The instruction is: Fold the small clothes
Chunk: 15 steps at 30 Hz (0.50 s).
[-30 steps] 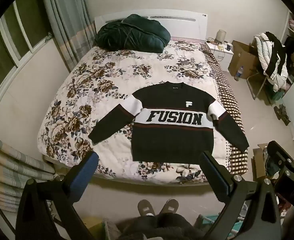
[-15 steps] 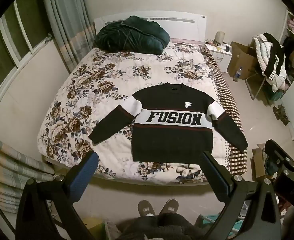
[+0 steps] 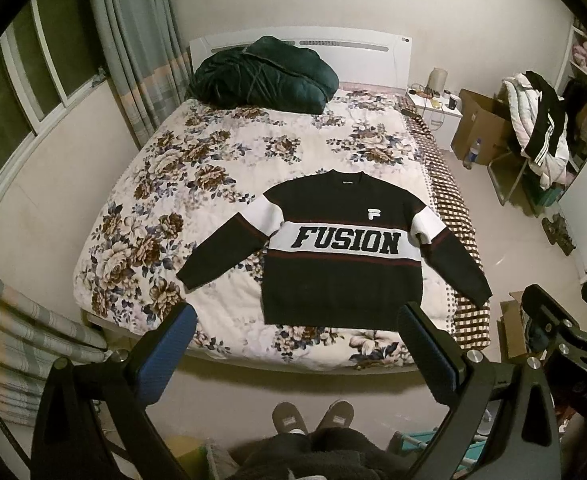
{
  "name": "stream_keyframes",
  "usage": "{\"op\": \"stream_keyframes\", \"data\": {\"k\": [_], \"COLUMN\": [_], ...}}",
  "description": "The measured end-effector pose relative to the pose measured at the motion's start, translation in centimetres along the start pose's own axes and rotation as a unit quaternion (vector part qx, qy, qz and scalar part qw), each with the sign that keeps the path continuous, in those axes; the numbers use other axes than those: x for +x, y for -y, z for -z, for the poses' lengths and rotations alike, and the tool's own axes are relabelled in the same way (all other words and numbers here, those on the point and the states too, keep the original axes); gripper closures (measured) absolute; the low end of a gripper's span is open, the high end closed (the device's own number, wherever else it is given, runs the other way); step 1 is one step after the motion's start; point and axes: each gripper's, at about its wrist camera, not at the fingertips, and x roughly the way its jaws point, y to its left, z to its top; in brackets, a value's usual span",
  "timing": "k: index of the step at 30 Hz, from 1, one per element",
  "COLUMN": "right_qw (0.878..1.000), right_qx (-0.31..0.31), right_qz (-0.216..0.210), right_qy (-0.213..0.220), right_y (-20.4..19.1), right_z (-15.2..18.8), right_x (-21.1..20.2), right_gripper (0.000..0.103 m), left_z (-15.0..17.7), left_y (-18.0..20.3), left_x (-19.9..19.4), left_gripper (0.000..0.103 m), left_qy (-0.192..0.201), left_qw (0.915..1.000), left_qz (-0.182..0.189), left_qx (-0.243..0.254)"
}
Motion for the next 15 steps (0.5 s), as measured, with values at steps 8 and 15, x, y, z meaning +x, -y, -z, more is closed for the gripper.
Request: {"op": "stream_keyframes", "data": {"k": [8,15], "right_qw": [1.0,1.0], "right_qx": [-0.002,-0.001], "right_qz": [-0.002,-0.003], "right_qy": [0.0,0.001], "right_y": [-1.0,-0.8], "right_z": [0.0,0.0], "right_x": [-1.4,-1.2], "right_gripper": [0.0,0.0], "left_z": [-0.4,-0.2], "left_y": [0.4,0.1], "left_x": [-0.2,-0.2], "left_gripper": [0.0,0.0], "left_qy": [0.003,0.004], "left_qw": [1.0,1.0], "left_qz": [0.001,0.004], "left_qx": [0.0,-0.001]}}
